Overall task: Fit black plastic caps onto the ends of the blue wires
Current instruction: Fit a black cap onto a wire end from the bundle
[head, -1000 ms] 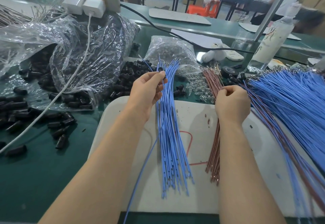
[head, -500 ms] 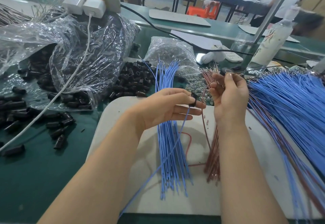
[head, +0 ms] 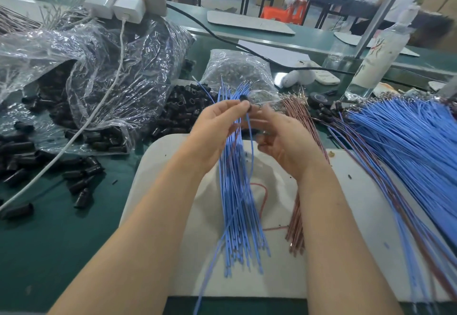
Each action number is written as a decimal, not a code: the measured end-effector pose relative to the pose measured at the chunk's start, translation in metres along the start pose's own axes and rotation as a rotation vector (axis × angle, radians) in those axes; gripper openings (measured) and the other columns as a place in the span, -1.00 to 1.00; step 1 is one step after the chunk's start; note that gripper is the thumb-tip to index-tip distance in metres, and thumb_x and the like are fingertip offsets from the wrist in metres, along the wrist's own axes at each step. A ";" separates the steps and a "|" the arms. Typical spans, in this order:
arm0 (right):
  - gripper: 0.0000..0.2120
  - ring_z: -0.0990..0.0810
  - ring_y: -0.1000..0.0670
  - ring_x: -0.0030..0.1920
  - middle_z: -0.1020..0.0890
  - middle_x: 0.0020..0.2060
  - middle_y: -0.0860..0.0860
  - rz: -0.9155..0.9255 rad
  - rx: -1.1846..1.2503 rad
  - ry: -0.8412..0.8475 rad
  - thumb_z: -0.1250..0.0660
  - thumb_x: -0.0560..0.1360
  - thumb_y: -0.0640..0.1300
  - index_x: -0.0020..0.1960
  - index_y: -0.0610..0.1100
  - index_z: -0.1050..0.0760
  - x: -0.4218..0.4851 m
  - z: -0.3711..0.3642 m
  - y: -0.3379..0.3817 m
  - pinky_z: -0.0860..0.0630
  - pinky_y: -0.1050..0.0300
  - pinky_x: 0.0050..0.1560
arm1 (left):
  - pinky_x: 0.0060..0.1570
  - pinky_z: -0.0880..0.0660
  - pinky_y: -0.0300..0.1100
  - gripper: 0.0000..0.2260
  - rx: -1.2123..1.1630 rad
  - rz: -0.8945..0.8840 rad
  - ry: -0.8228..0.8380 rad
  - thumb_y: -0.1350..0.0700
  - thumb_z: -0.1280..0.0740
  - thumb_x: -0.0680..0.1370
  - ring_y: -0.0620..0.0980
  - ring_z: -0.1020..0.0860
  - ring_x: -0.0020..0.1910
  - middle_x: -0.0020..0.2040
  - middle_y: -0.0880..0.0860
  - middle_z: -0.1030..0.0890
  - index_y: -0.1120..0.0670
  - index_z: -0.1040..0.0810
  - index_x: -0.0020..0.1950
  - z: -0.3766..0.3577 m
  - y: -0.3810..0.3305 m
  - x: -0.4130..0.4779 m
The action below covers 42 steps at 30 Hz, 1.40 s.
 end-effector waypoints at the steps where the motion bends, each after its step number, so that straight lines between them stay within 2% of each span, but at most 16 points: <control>1: -0.75 -0.44 0.07 -0.34 -0.69 -0.06 -0.12 -0.013 -0.066 0.064 -0.23 0.60 -0.02 0.03 -0.17 -0.60 -0.002 -0.006 -0.003 -0.41 0.25 -0.31 | 0.09 -0.50 -0.13 -0.89 0.013 -0.017 -0.049 0.21 -0.26 0.57 -0.04 -0.58 -0.06 -0.09 0.04 -0.66 0.12 -0.56 -0.11 0.005 -0.001 0.001; 2: -0.80 -0.44 0.06 -0.34 -0.69 -0.08 -0.12 -0.021 -0.100 0.117 -0.26 0.58 -0.07 0.02 -0.17 -0.59 -0.003 -0.012 -0.005 -0.41 0.24 -0.30 | 0.08 -0.48 -0.08 -0.88 0.019 -0.022 -0.075 0.21 -0.26 0.58 -0.02 -0.56 -0.07 -0.09 0.03 -0.66 0.11 -0.56 -0.12 0.007 -0.002 0.001; 6: -0.87 -0.43 0.04 -0.37 -0.67 -0.27 -0.05 -0.016 0.014 0.248 -0.25 0.55 -0.27 -0.03 -0.21 -0.58 -0.007 -0.025 -0.004 -0.40 0.27 -0.34 | -0.28 -0.44 -0.23 -0.89 0.022 0.001 -0.040 0.22 -0.24 0.59 -0.08 -0.50 -0.33 -0.13 -0.01 -0.66 0.14 -0.52 -0.12 0.001 -0.002 -0.002; 11: -0.86 -0.52 0.10 -0.39 -0.64 -0.35 0.01 0.006 0.238 0.316 -0.30 0.43 -0.17 -0.06 -0.21 -0.55 -0.011 -0.031 0.005 -0.52 0.31 -0.30 | -0.22 -0.43 -0.16 -0.81 -0.004 -0.010 0.005 0.21 -0.19 0.60 0.04 -0.47 -0.25 -0.12 0.13 -0.61 0.21 -0.58 -0.09 -0.002 -0.006 -0.004; 13: -0.93 -0.54 0.08 -0.35 -0.65 -0.34 0.01 0.017 0.235 0.269 -0.29 0.48 -0.21 -0.11 -0.18 -0.55 -0.009 -0.036 0.005 -0.50 0.25 -0.24 | -0.24 -0.45 -0.18 -0.77 -0.041 0.031 0.067 0.18 -0.16 0.60 0.03 -0.47 -0.25 -0.21 0.07 -0.62 0.24 -0.58 -0.02 -0.006 -0.006 -0.004; 15: -0.84 -0.56 0.06 -0.36 -0.64 -0.34 -0.01 0.103 0.198 0.065 -0.22 0.56 -0.29 -0.14 -0.16 -0.52 -0.007 -0.030 0.009 -0.48 0.19 -0.25 | -0.12 -0.50 -0.15 -0.78 -0.106 0.078 0.061 0.17 -0.16 0.60 -0.02 -0.52 -0.21 -0.24 0.00 -0.65 0.22 -0.58 0.02 -0.003 -0.004 -0.003; 17: -0.84 -0.58 0.08 -0.37 -0.63 -0.32 0.00 0.345 -0.034 -0.314 -0.18 0.60 -0.26 -0.12 -0.11 -0.47 -0.013 -0.007 0.025 -0.51 0.20 -0.30 | 0.13 -0.50 -0.05 -0.85 -0.029 0.092 -0.122 0.17 -0.21 0.59 -0.05 -0.56 -0.10 -0.12 0.01 -0.65 0.11 -0.57 -0.08 0.015 -0.001 0.001; 19: -0.90 -0.60 0.09 -0.33 -0.62 -0.26 -0.01 0.601 -0.186 -0.631 -0.17 0.62 -0.21 -0.06 -0.09 -0.41 -0.029 0.012 0.043 -0.55 0.15 -0.25 | 0.06 -0.50 -0.14 -0.96 0.380 0.013 -0.339 0.13 -0.29 0.57 -0.10 -0.54 -0.15 -0.15 -0.03 -0.61 0.05 -0.50 -0.08 0.036 -0.005 0.001; 21: -0.92 -0.61 0.04 -0.28 -0.60 -0.24 -0.01 0.722 -0.119 -0.740 -0.16 0.61 -0.22 -0.03 -0.08 -0.38 -0.039 0.020 0.051 -0.60 0.01 -0.19 | -0.11 -0.45 -0.27 -0.95 0.681 -0.103 -0.379 0.11 -0.33 0.56 -0.15 -0.50 -0.23 -0.22 -0.11 -0.56 0.03 -0.47 -0.06 0.036 -0.008 0.000; 23: -0.92 -0.62 0.02 -0.26 -0.59 -0.22 -0.02 0.719 -0.072 -0.715 -0.17 0.61 -0.24 -0.03 -0.09 -0.36 -0.037 0.017 0.050 -0.61 -0.05 -0.17 | -0.13 -0.44 -0.30 -0.94 0.791 -0.205 -0.302 0.14 -0.35 0.54 -0.14 -0.52 -0.23 -0.25 -0.15 -0.55 0.02 -0.48 -0.06 0.025 -0.008 0.000; 26: -0.86 -0.63 -0.07 -0.23 -0.61 -0.21 -0.09 0.660 -0.170 -0.666 -0.20 0.61 -0.21 -0.09 -0.02 -0.36 -0.033 0.009 0.047 -0.59 -0.11 -0.09 | -0.01 -0.47 -0.23 -0.94 0.885 -0.306 -0.227 0.18 -0.36 0.53 -0.05 -0.56 -0.13 -0.20 -0.07 -0.59 0.09 -0.52 -0.02 0.012 -0.007 -0.001; 28: -0.82 -0.63 -0.05 -0.24 -0.61 -0.25 0.00 0.644 -0.197 -0.668 -0.21 0.61 -0.19 -0.13 0.03 -0.36 -0.033 0.008 0.045 -0.58 -0.09 -0.07 | 0.01 -0.48 -0.19 -0.94 0.911 -0.340 -0.208 0.20 -0.35 0.53 -0.05 -0.56 -0.13 -0.18 -0.04 -0.60 0.11 -0.53 -0.02 0.010 -0.008 -0.002; 34: -0.82 -0.61 0.11 -0.29 -0.59 -0.26 0.04 0.661 -0.155 -0.721 -0.22 0.60 -0.21 -0.13 0.02 -0.36 -0.034 0.013 0.044 -0.60 0.06 -0.15 | 0.04 -0.49 -0.03 -0.93 0.992 -0.354 -0.172 0.18 -0.34 0.53 -0.02 -0.56 -0.09 -0.12 -0.02 -0.61 0.10 -0.54 0.01 0.006 -0.005 -0.004; 36: -0.83 -0.62 0.03 -0.30 -0.61 -0.25 -0.04 0.665 -0.140 -0.716 -0.21 0.60 -0.21 -0.12 0.01 -0.36 -0.034 0.013 0.044 -0.60 0.02 -0.17 | 0.04 -0.50 -0.02 -0.93 1.012 -0.359 -0.175 0.18 -0.34 0.54 -0.03 -0.55 -0.08 -0.11 -0.02 -0.60 0.09 -0.54 0.01 0.006 -0.005 -0.004; 39: -0.81 -0.61 0.06 -0.27 -0.59 -0.28 0.05 0.654 -0.214 -0.700 -0.21 0.60 -0.18 -0.13 0.06 -0.36 -0.032 0.011 0.043 -0.59 -0.04 -0.10 | 0.04 -0.49 0.00 -0.91 1.042 -0.372 -0.173 0.19 -0.33 0.54 -0.01 -0.54 -0.08 -0.10 0.00 -0.60 0.10 -0.54 0.03 0.005 -0.005 -0.004; 42: -0.85 -0.62 -0.03 -0.22 -0.61 -0.25 -0.01 0.611 -0.295 -0.613 -0.22 0.59 -0.18 -0.14 0.00 -0.39 -0.025 0.006 0.039 -0.56 -0.07 -0.06 | 0.02 -0.48 0.01 -0.90 1.084 -0.399 -0.150 0.19 -0.33 0.54 0.01 -0.53 -0.07 -0.09 0.01 -0.59 0.11 -0.54 0.04 0.001 -0.006 -0.005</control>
Point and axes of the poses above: each hand's wrist, its own x-axis towards the middle knuckle, its own z-axis out of the back of the hand, y = z × x, the point moved 6 cm from there along x, towards the middle knuckle
